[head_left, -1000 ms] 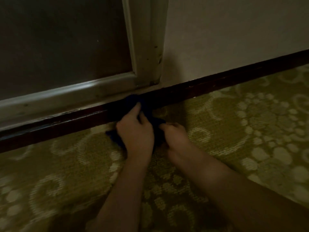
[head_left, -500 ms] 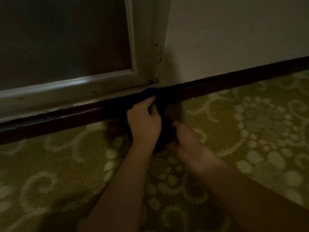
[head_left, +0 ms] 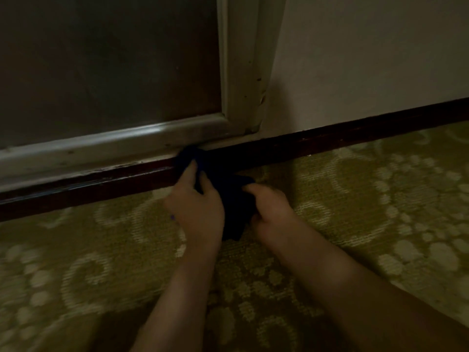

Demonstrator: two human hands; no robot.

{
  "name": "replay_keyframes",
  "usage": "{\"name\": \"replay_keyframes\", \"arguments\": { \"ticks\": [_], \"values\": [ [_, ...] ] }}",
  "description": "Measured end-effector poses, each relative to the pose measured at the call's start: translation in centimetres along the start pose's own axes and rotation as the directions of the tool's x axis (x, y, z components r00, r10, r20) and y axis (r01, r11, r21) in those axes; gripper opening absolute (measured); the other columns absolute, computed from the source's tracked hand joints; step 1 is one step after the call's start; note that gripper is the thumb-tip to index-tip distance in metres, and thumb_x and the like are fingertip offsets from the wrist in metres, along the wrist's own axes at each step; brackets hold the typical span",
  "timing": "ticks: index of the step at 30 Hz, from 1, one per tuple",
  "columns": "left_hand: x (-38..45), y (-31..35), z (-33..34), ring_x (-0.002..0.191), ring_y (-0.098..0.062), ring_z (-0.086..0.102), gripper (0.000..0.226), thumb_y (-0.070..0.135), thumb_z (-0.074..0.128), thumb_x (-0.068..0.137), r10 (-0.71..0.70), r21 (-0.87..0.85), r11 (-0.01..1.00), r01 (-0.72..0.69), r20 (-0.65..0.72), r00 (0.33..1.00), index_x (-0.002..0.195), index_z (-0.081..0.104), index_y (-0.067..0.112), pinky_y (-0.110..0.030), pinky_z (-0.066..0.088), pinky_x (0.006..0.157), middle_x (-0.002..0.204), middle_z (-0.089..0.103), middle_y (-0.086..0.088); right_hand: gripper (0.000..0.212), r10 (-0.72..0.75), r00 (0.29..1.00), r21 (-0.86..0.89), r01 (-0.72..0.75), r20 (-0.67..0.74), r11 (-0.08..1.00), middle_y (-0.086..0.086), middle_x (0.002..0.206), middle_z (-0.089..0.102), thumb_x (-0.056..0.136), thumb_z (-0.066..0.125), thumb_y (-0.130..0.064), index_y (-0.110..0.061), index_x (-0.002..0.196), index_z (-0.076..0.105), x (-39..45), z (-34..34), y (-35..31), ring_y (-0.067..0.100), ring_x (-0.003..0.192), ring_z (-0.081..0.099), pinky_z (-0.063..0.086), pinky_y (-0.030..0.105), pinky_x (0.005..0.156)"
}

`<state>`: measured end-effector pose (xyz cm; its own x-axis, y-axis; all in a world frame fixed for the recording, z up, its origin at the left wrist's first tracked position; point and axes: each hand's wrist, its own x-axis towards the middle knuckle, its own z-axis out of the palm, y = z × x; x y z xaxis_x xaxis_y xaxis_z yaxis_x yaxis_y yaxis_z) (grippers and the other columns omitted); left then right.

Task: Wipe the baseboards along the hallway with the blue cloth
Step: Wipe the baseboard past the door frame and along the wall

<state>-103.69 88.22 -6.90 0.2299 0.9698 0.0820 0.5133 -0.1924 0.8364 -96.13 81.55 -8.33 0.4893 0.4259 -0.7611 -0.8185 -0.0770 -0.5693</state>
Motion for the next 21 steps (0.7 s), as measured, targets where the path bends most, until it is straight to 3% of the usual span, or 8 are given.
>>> {"name": "replay_keyframes", "arguments": {
  "ticks": [2,4,7,11,15,17,19,21],
  "values": [
    [0.0,0.6,0.9,0.106,0.000,0.053,0.035,0.014,0.055,0.098,0.084,-0.024,0.996,-0.081,0.169,0.982,0.133,0.059,0.014,-0.014,0.040,0.094,0.127,0.065,-0.002,0.034,-0.038,0.997,0.125,0.047,-0.071,0.991,0.016,0.114,0.066,0.087,0.060,-0.010,-0.011,0.122,0.060,0.2,-1.6,-0.3,0.032,0.098,0.066,0.058,0.033,0.058],
    [0.0,1.7,1.9,0.106,0.001,0.051,0.035,0.013,0.056,0.098,0.134,-0.047,0.991,-0.126,0.300,0.945,0.133,0.059,0.014,-0.008,0.037,0.091,0.128,0.065,-0.001,0.035,-0.073,0.988,0.195,0.099,-0.136,0.976,0.015,0.116,0.066,0.087,0.059,-0.011,-0.012,0.121,0.060,0.0,-3.0,-0.3,0.033,0.099,0.066,0.060,0.039,0.066],
    [0.0,3.9,3.3,0.118,-0.007,0.054,0.036,0.014,0.055,0.098,0.123,-0.065,0.992,-0.105,0.438,0.890,0.134,0.058,0.014,-0.011,0.036,0.095,0.133,0.061,-0.003,0.032,-0.160,0.961,0.224,0.211,-0.226,0.951,0.015,0.116,0.066,0.089,0.058,-0.008,-0.015,0.121,0.061,-1.1,-4.4,-1.2,0.032,0.099,0.067,0.059,0.044,0.078],
    [0.2,5.2,3.8,0.115,-0.017,0.059,0.037,0.017,0.058,0.097,-0.129,-0.222,0.929,0.295,0.554,0.822,0.134,0.058,0.019,-0.035,0.049,0.101,0.133,0.060,-0.003,0.032,-0.270,0.909,0.219,0.347,-0.318,0.912,0.010,0.111,0.065,0.090,0.058,-0.007,-0.021,0.118,0.061,-2.1,-6.2,-3.4,0.033,0.097,0.066,0.056,0.052,0.082],
    [-0.5,4.1,1.4,0.090,-0.019,0.065,0.028,0.004,0.055,0.096,-0.387,-0.395,0.646,0.653,0.568,0.726,0.118,0.063,0.020,-0.033,0.056,0.075,0.098,0.065,-0.001,0.027,-0.385,0.888,0.057,0.411,-0.253,0.910,0.009,0.111,0.064,0.091,0.058,-0.008,-0.021,0.115,0.061,-1.3,-5.4,-7.2,0.028,0.093,0.065,0.058,0.044,0.078],
    [-0.9,2.9,-0.1,0.089,-0.024,0.068,0.023,0.001,0.053,0.096,-0.443,-0.426,0.530,0.733,0.599,0.668,0.102,0.067,0.019,-0.031,0.054,0.067,0.098,0.070,-0.011,0.027,-0.456,0.863,-0.114,0.442,-0.215,0.890,0.007,0.105,0.063,0.092,0.057,-0.010,-0.018,0.117,0.061,-0.2,-3.6,-8.5,0.021,0.087,0.062,0.057,0.037,0.074],
    [-1.1,1.6,-1.3,0.098,-0.030,0.068,0.025,0.004,0.051,0.097,-0.485,-0.431,0.469,0.771,0.604,0.633,0.112,0.068,0.014,-0.034,0.055,0.068,0.110,0.071,-0.015,0.028,-0.507,0.835,-0.244,0.457,-0.213,0.856,0.001,0.096,0.059,0.093,0.056,-0.013,-0.015,0.121,0.057,0.1,-1.2,-8.0,0.013,0.077,0.057,0.052,0.027,0.061],
    [-1.3,0.5,-3.6,0.101,-0.030,0.067,0.031,0.004,0.047,0.097,-0.541,-0.442,0.434,0.785,0.569,0.619,0.122,0.064,0.013,-0.039,0.056,0.073,0.115,0.070,-0.015,0.029,-0.523,0.836,-0.322,0.455,-0.167,0.830,0.002,0.102,0.058,0.093,0.056,-0.015,-0.017,0.123,0.056,0.1,1.2,-5.6,0.013,0.080,0.057,0.049,0.025,0.061]
  ]
}}
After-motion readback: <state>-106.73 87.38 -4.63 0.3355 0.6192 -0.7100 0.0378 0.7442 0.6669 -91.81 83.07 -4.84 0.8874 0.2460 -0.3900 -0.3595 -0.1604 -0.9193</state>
